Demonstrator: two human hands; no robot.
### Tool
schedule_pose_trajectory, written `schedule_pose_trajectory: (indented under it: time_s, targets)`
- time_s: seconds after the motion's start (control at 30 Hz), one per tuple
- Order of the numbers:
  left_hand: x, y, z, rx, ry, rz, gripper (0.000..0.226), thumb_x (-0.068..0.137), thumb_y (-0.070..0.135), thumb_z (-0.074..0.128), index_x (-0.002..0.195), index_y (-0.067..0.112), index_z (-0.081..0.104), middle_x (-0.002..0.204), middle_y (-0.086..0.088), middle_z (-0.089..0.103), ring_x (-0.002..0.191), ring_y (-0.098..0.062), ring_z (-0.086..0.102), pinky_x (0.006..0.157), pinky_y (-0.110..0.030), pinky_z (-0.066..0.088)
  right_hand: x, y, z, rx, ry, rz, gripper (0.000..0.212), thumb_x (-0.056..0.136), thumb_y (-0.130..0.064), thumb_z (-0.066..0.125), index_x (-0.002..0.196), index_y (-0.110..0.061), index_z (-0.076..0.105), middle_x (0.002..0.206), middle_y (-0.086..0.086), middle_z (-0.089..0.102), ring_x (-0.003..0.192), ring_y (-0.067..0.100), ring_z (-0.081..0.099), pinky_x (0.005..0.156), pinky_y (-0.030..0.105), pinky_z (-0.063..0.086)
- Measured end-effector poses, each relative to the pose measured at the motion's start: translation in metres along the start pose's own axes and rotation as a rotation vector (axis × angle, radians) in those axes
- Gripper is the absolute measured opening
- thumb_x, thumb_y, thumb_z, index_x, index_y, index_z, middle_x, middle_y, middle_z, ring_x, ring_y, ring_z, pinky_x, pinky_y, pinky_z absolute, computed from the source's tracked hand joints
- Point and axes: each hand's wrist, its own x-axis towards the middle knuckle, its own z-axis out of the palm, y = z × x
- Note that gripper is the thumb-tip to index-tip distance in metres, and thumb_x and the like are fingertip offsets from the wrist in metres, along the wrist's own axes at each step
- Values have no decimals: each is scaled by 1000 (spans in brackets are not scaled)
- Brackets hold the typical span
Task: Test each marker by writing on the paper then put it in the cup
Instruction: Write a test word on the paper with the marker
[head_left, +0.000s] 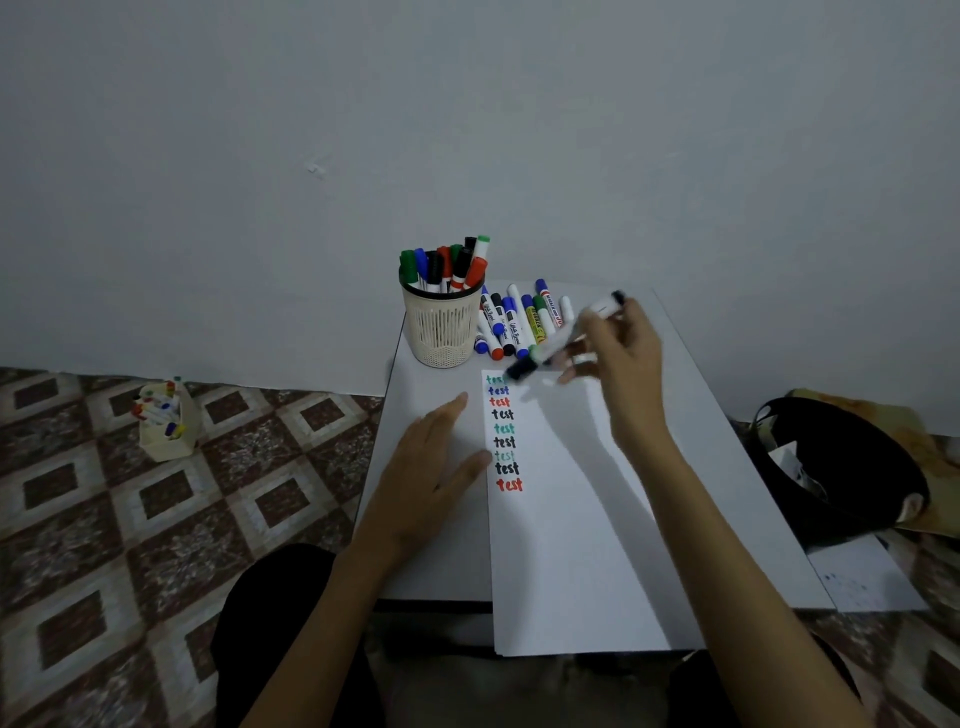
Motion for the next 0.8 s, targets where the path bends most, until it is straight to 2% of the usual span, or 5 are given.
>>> schedule_pose_trajectory:
  time_s: [0.13,0.27,0.37,0.57,0.8]
  targets:
    - [-2,12,-5,-146,28,44,57,88,53,42,139,30,32,129,17,47,116,5,45,92,-7,35,-48,7,20,-13,-233,168,9,97,-7,50,105,-4,52,92,22,65,67,28,68,53,31,58]
    - [-5,11,-3,-107,15,117,25,97,29,37,111,18,54,86,14,58,77,-2,57,66,-9,41,-68,17,32,15,-326,246,25,87,-7,66,107,3,55,87,19,66,65,22,67,52,29,56]
    - [-6,12,-3,-85,-2,97,27,96,26,34,108,12,53,71,11,53,62,-1,53,55,-9,36,-66,18,31,-87,-377,233,25,81,-6,73,99,7,62,80,19,68,61,20,66,52,26,54]
    - [-5,12,-4,-113,1,120,22,97,32,33,103,20,50,64,11,50,55,-3,51,51,-9,36,-63,15,31,-41,-402,232,25,82,-2,70,97,15,60,82,33,64,57,22,63,54,25,54]
    - [-6,14,-8,-239,13,108,20,94,40,36,105,32,51,58,10,50,46,-6,45,46,-13,33,-59,10,28,-38,-441,215,17,82,-1,70,95,6,62,79,19,68,62,19,65,58,24,55]
